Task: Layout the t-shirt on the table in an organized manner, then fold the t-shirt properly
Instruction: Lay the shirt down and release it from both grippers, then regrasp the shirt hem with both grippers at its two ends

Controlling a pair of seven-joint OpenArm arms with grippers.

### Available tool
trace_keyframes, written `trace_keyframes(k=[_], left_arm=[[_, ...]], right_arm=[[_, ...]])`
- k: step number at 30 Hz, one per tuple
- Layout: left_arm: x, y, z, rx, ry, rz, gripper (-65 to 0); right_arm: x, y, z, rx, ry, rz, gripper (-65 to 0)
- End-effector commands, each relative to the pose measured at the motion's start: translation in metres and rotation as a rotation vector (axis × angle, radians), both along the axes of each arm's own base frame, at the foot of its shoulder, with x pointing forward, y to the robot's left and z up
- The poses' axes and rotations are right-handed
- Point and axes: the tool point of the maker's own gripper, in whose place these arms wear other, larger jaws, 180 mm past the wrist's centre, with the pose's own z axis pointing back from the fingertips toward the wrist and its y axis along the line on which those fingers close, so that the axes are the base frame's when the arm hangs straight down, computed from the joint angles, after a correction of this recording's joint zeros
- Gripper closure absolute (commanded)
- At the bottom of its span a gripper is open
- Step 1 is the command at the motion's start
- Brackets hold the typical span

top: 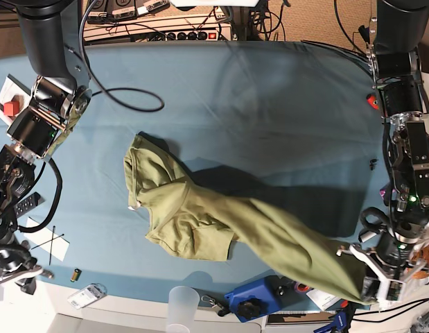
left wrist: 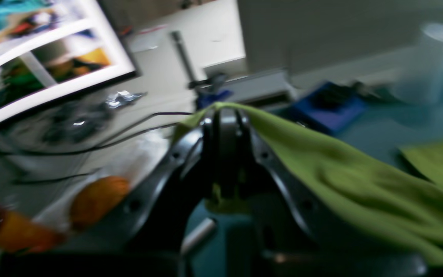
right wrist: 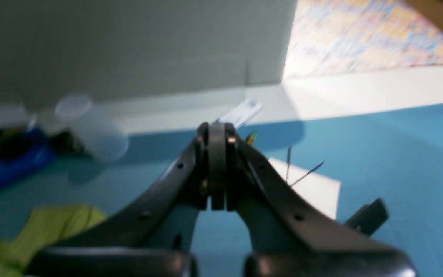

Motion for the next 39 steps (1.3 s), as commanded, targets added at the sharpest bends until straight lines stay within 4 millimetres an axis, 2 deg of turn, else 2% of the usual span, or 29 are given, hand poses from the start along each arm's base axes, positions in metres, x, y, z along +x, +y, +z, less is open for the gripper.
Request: trace_keyframes(k=[1,4,7,9,11,14,20,26,30,34,36,39], left_arm=[[0.001,0.002,0.024,0.003,-0.07,0.0,0.0],[-0.001,0.002,0.012,0.003,-0.045,0.001,0.0],[-0.006,0.004,-0.008,0.007,0.021,0.012,0.0],[-0.01,0.006,-0.024,0.012,0.078,0.021,0.0],[-0.015,0.007,-0.037,0.017,0.122,0.027,0.0],[-0.02,0.007,-0.045,0.022,0.138,0.025,0.0],[-0.032,0.002,-0.044,0.038,0.155,0.03,0.0],[-0.043,0.002,-0.044,0.078,0.213,0.041,0.0],[-0.049,0.012,-0.044,0.119,0.219,0.052,0.0],[-0.055,0.02,-0.042,0.162,0.22,0.06,0.0],[-0.055,0.027,-0.039,0.18,0.218,0.068,0.0],[-0.056,0.04,-0.033,0.193,0.209,0.096,0.0]], right_arm=[[0.001,0.001,0.026,-0.016,-0.071,0.026,0.0],[-0.003,0.019,0.007,-0.058,-0.002,0.139,-0.6],[-0.008,0.031,-0.011,-0.064,0.023,0.215,-15.5],[-0.011,0.034,-0.022,-0.048,0.04,0.227,-21.4],[-0.014,0.038,-0.033,-0.031,0.059,0.241,-21.8],[-0.014,0.05,-0.047,-0.055,0.113,0.274,-21.7],[-0.002,0.105,-0.072,-0.216,0.21,0.381,-21.7],[0.008,0.132,-0.097,-0.34,0.266,0.36,-21.7],[0.003,0.144,-0.141,-0.35,0.384,0.414,-21.7],[-0.004,0.138,-0.189,-0.296,0.505,0.425,-21.7],[-0.006,0.136,-0.207,-0.267,0.537,0.433,-21.7],[-0.01,0.144,-0.223,-0.24,0.567,0.46,-21.7]])
